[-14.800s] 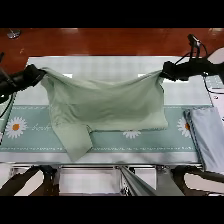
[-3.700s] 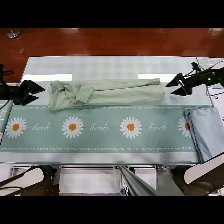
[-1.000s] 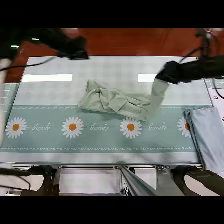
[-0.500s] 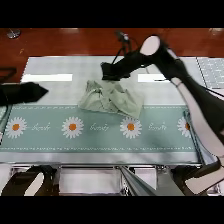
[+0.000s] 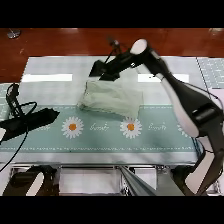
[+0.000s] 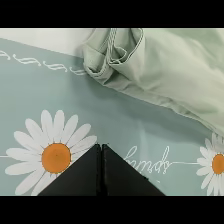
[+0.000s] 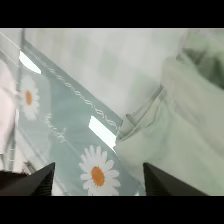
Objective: Fold the shirts.
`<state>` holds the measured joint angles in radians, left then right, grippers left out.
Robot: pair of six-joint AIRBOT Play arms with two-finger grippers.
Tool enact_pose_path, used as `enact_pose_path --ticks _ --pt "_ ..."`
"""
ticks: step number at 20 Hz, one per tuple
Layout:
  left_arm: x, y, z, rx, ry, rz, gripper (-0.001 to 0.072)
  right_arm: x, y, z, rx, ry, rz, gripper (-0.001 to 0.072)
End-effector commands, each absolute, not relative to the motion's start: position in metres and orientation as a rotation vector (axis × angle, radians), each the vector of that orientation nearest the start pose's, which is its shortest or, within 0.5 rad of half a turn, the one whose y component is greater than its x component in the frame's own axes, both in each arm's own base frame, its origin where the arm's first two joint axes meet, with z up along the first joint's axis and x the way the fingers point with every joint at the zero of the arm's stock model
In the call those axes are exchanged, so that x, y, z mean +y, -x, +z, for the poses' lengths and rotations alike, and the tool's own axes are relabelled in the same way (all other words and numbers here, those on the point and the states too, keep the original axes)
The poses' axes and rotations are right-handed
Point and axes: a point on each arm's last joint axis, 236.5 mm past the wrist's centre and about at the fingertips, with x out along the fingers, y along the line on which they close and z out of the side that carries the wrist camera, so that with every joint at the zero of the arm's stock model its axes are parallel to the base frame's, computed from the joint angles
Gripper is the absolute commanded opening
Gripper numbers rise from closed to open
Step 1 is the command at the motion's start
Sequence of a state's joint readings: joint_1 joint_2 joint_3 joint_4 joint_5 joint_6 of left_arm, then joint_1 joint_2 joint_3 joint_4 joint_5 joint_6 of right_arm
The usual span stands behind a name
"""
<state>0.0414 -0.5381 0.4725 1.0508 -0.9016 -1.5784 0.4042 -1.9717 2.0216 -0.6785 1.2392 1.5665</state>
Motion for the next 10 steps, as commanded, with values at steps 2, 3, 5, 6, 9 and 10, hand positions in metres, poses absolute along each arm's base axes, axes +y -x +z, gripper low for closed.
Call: enact_pose_path --ticks 2,3,5,6,9,10 --pt "-0.079 -0.269 0.02 0.926 0.535 -0.163 0.0024 0.215 -0.454 0.128 1.254 -0.37 0.747 0.0628" --pt "-0.079 -0.269 0.02 0.926 0.535 -0.163 0.0024 0.162 -0.453 0.125 1.256 -0.28 0.581 0.0628" --pt "-0.079 -0.269 0.02 0.926 0.536 -0.163 0.0024 0.071 -0.441 0.112 1.233 -0.243 0.254 0.0628" --pt "-0.079 -0.269 0.02 0.926 0.536 -0.163 0.0024 0.051 -0.433 0.1 1.199 -0.288 0.183 0.0628" --pt "-0.084 -0.269 0.023 0.924 0.561 -0.174 0.0024 0.036 -0.392 0.033 1.124 -0.566 0.065 0.0628" --pt "-0.085 -0.269 0.023 0.923 0.563 -0.18 0.0024 0.042 -0.377 0.007 1.144 -0.691 0.047 0.0628"
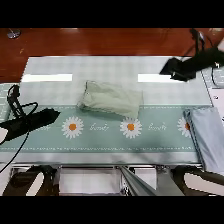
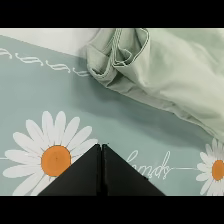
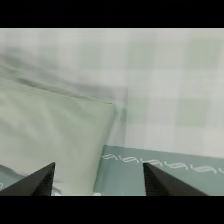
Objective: Fold the shirts.
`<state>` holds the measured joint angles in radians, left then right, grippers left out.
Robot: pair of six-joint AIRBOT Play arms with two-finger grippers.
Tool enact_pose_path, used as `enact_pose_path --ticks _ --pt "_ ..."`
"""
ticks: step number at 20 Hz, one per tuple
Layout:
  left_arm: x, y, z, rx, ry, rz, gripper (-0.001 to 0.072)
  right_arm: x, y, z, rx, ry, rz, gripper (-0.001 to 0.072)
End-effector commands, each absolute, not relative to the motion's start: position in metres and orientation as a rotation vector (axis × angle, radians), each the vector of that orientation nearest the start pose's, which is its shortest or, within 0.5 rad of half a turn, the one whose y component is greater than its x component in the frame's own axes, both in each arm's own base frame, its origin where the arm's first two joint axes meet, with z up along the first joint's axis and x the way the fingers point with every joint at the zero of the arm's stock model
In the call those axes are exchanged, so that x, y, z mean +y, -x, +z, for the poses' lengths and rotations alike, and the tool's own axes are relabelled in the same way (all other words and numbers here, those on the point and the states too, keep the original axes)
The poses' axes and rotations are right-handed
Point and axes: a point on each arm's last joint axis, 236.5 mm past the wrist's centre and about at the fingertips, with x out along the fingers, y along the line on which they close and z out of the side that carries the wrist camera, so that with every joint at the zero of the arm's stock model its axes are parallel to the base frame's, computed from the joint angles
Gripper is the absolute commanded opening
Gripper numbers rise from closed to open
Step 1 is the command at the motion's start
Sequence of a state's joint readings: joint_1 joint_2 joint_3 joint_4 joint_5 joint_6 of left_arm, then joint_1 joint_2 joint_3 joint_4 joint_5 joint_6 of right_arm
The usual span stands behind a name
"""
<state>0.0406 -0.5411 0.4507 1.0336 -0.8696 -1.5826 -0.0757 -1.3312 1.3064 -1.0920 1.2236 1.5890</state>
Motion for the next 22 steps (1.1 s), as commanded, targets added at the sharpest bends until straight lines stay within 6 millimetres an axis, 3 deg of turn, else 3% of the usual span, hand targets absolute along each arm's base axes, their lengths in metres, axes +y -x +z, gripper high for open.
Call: enact_pose_path --ticks 1,3,5,9,14,15,17,18,20,22 --pt "-0.086 -0.269 0.023 0.925 0.565 -0.183 0.0024 0.056 -0.36 -0.018 1.194 -0.795 0.066 0.0628" --pt "-0.088 -0.269 0.024 0.925 0.567 -0.187 0.0024 0.089 -0.337 -0.049 1.296 -0.879 0.175 0.0628" --pt "-0.088 -0.269 0.024 0.923 0.569 -0.188 0.0024 0.12 -0.329 -0.067 1.384 -0.934 0.276 0.0627" --pt "-0.095 -0.27 0.029 0.918 0.611 -0.205 0.0024 0.157 -0.345 -0.086 1.45 -0.977 0.36 0.0627" --pt "-0.095 -0.27 0.029 0.916 0.612 -0.205 0.0024 0.203 -0.374 -0.09 1.509 -0.925 0.418 0.0607" --pt "-0.094 -0.271 0.03 0.909 0.612 -0.203 0.0024 0.212 -0.376 -0.092 1.529 -0.899 0.431 0.0509" --pt "-0.092 -0.275 0.032 0.892 0.613 -0.197 0.0024 0.229 -0.381 -0.089 1.549 -0.838 0.474 0.0151" --pt "-0.091 -0.277 0.033 0.882 0.614 -0.194 0.0024 0.237 -0.384 -0.083 1.536 -0.782 0.518 0.004" --pt "-0.091 -0.278 0.034 0.874 0.615 -0.192 0.0024 0.245 -0.398 -0.057 1.48 -0.668 0.595 0.0039" --pt "-0.091 -0.278 0.034 0.875 0.615 -0.192 0.0024 0.241 -0.424 -0.01 1.379 -0.54 0.637 0.0039"
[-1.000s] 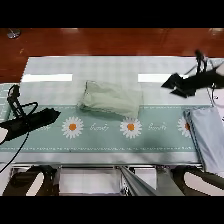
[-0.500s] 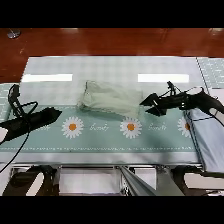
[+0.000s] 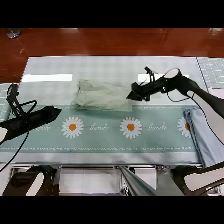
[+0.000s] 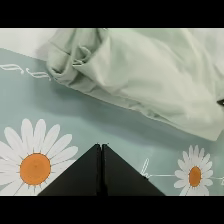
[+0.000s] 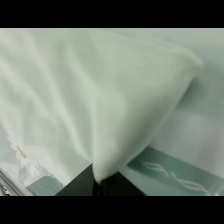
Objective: Fold the shirts.
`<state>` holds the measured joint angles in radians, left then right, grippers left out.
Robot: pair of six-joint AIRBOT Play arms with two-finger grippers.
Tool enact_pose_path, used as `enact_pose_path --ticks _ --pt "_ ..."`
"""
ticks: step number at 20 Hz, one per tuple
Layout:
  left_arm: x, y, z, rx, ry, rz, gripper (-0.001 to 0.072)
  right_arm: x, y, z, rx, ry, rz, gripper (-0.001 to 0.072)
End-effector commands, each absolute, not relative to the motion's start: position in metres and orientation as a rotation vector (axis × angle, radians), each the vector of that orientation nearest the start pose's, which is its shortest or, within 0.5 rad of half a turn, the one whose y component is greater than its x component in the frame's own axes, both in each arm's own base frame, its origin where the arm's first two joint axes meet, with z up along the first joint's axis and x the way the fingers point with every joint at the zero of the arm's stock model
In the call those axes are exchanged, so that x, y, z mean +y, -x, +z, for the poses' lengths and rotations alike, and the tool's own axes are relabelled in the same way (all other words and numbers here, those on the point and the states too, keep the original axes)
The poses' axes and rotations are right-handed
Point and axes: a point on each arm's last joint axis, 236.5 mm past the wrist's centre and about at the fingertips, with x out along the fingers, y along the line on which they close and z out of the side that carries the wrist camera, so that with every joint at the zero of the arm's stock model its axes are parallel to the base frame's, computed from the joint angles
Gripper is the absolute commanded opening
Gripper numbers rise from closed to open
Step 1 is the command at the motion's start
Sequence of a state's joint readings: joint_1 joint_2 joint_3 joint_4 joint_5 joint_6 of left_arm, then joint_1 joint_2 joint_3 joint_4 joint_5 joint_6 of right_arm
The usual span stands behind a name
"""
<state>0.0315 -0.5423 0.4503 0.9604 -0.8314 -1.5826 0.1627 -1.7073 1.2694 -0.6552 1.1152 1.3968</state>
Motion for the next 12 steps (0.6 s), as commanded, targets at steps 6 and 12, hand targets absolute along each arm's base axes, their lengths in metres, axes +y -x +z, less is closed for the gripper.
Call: enact_pose_path --ticks 6,12 --pt "-0.091 -0.278 0.034 0.874 0.615 -0.192 0.0024 0.179 -0.478 0.138 1.112 -0.255 0.45 0.0039" --pt "-0.091 -0.277 0.034 0.877 0.615 -0.193 0.0024 0.047 -0.454 0.208 1.06 -0.354 0.179 0.0039"
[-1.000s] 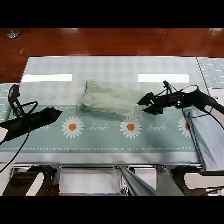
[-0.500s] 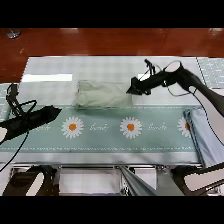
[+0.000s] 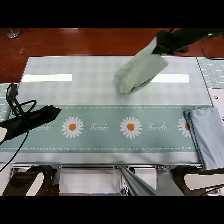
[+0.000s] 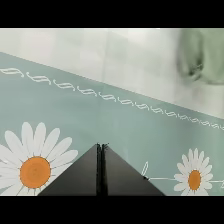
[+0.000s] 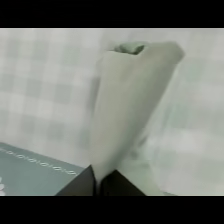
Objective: Fold the shirts.
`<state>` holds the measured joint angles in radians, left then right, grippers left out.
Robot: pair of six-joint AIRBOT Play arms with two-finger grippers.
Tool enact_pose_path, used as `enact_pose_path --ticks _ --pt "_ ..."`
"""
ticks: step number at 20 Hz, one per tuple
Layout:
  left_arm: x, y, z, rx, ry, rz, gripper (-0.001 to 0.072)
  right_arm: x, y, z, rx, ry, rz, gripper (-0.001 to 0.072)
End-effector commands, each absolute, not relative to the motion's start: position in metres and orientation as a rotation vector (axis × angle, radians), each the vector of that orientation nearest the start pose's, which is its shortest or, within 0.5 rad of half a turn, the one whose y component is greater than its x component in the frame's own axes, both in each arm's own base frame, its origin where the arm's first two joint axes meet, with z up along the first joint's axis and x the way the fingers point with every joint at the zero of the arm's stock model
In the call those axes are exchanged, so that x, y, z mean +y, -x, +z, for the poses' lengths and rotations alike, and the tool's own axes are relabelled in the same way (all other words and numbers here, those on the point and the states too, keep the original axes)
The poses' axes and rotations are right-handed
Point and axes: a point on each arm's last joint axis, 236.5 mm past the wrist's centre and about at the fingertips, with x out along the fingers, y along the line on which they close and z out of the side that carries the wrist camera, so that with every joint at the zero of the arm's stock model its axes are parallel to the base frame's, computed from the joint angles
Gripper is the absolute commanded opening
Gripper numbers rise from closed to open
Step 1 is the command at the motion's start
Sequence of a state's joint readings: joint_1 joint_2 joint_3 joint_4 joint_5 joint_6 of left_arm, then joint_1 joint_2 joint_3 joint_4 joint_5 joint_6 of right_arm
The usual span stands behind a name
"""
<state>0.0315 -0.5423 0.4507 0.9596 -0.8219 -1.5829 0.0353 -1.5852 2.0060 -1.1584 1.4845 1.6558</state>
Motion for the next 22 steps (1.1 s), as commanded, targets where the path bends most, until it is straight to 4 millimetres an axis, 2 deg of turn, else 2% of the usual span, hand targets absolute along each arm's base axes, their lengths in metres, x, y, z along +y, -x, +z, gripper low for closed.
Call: enact_pose_path --ticks 1,3,5,6,10,12,14,15,16,17,18,19,20,21,22 --pt "-0.091 -0.277 0.034 0.877 0.615 -0.193 0.0024 0.02 -0.444 0.217 1.049 -0.395 0.119 0.0039" --pt "-0.091 -0.277 0.034 0.877 0.615 -0.193 0.0024 -0.033 -0.418 0.234 1.031 -0.474 -0.007 0.0039" --pt "-0.091 -0.278 0.034 0.875 0.615 -0.192 0.0024 -0.076 -0.385 0.245 1.03 -0.54 -0.124 0.0039" --pt "-0.091 -0.278 0.034 0.874 0.615 -0.192 0.0024 -0.095 -0.365 0.247 1.043 -0.571 -0.178 0.0038" --pt "-0.09 -0.278 0.034 0.873 0.615 -0.192 0.0024 -0.146 -0.294 0.244 1.037 -0.671 -0.399 0.0039" --pt "-0.09 -0.28 0.035 0.865 0.616 -0.189 0.0024 -0.172 -0.238 0.225 1.064 -0.69 -0.609 0.0039" --pt "-0.088 -0.283 0.037 0.848 0.617 -0.184 0.0024 -0.189 -0.166 0.194 1.138 -0.705 -0.857 0.0039" --pt "-0.087 -0.284 0.038 0.844 0.617 -0.182 0.0024 -0.191 -0.129 0.173 1.19 -0.721 -0.973 0.0039" --pt "-0.087 -0.284 0.038 0.841 0.617 -0.181 0.0024 -0.186 -0.1 0.153 1.241 -0.744 -1.046 0.0039" --pt "-0.087 -0.284 0.038 0.841 0.617 -0.181 0.0024 -0.179 -0.073 0.131 1.292 -0.772 -1.106 0.0039" --pt "-0.087 -0.284 0.038 0.84 0.615 -0.182 0.0024 -0.171 -0.055 0.111 1.326 -0.802 -1.144 0.0044" --pt "-0.087 -0.284 0.038 0.84 0.614 -0.183 0.0024 -0.162 -0.041 0.092 1.34 -0.85 -1.185 0.0177" --pt "-0.086 -0.285 0.039 0.834 0.608 -0.182 0.0024 -0.156 -0.035 0.077 1.347 -0.88 -1.196 0.0465" --pt "-0.081 -0.291 0.042 0.794 0.54 -0.193 0.0024 -0.154 -0.042 0.069 1.343 -0.874 -1.145 0.0626" --pt "-0.07 -0.3 0.049 0.738 0.466 -0.184 0.0024 -0.157 -0.06 0.068 1.309 -0.851 -1.068 0.0624"
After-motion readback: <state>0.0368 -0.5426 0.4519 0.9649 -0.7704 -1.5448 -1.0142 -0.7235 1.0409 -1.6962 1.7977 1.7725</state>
